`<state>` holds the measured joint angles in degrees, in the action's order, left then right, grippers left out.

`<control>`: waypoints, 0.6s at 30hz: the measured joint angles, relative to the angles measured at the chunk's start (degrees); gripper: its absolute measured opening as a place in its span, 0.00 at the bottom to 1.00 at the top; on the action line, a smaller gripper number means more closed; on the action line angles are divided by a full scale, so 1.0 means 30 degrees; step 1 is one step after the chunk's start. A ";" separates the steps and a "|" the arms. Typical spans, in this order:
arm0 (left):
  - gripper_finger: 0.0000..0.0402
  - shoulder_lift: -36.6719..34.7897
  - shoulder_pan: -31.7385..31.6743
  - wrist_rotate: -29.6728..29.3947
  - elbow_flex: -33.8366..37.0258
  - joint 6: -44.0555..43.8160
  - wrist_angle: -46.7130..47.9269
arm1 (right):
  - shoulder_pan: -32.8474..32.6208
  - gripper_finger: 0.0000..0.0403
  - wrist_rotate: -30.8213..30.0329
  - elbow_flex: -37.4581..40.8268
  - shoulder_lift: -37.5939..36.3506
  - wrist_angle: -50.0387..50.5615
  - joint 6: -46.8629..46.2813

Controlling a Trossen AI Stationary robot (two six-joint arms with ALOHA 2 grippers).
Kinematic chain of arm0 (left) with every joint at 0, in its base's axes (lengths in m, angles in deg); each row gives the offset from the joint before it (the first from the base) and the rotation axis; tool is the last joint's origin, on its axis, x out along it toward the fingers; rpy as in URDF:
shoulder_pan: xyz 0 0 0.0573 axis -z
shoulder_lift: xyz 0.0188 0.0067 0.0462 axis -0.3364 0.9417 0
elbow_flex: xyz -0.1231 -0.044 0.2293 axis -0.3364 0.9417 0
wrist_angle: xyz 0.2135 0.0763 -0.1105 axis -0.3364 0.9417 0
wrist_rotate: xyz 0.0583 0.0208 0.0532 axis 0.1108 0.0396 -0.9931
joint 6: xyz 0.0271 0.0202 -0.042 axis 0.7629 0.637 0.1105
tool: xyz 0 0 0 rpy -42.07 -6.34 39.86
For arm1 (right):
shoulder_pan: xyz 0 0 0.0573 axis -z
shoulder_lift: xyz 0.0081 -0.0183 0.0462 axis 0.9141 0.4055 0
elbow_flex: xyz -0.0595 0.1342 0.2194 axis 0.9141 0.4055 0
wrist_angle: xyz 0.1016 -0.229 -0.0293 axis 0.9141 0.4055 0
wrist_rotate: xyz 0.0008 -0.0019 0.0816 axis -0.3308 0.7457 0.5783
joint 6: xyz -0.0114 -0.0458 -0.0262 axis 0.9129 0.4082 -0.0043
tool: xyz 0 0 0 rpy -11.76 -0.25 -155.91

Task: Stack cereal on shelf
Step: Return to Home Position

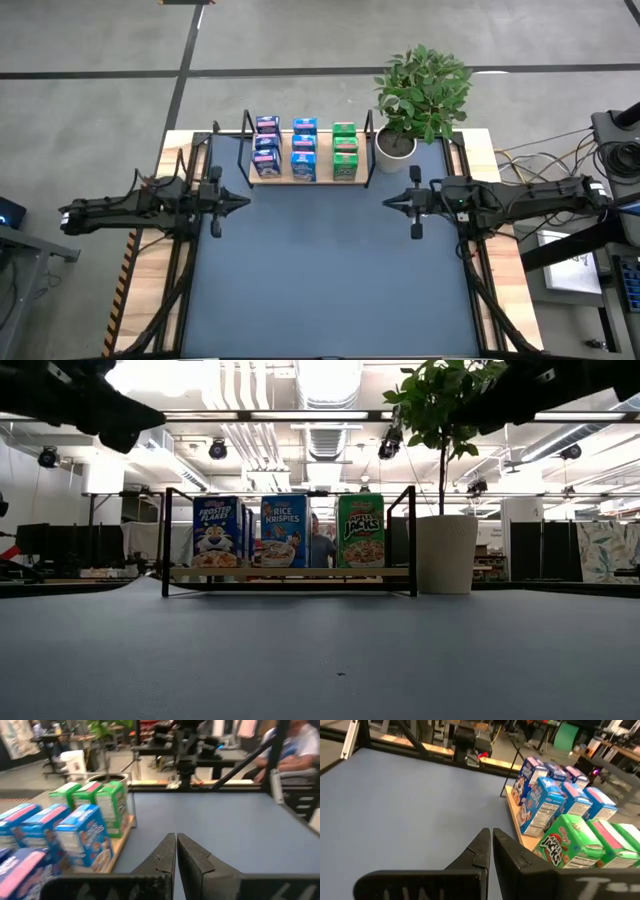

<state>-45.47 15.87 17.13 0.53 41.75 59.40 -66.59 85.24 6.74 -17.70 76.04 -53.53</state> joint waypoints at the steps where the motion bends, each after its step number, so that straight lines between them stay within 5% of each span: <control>1: 0.00 -0.0230 0.0000 0.0281 0.0303 0.0007 -0.0324 | 0.0000 0.03 -0.0002 0.0094 -0.0282 0.0007 0.0026; 18: 0.00 -0.4857 0.0000 0.0838 0.3739 0.0144 -0.1162 | 0.0007 0.03 -0.0006 0.2433 -0.5128 -0.0039 0.0396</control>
<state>-60.04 15.87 19.65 11.75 42.18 55.92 -66.57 85.22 14.03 -33.08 75.93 -52.35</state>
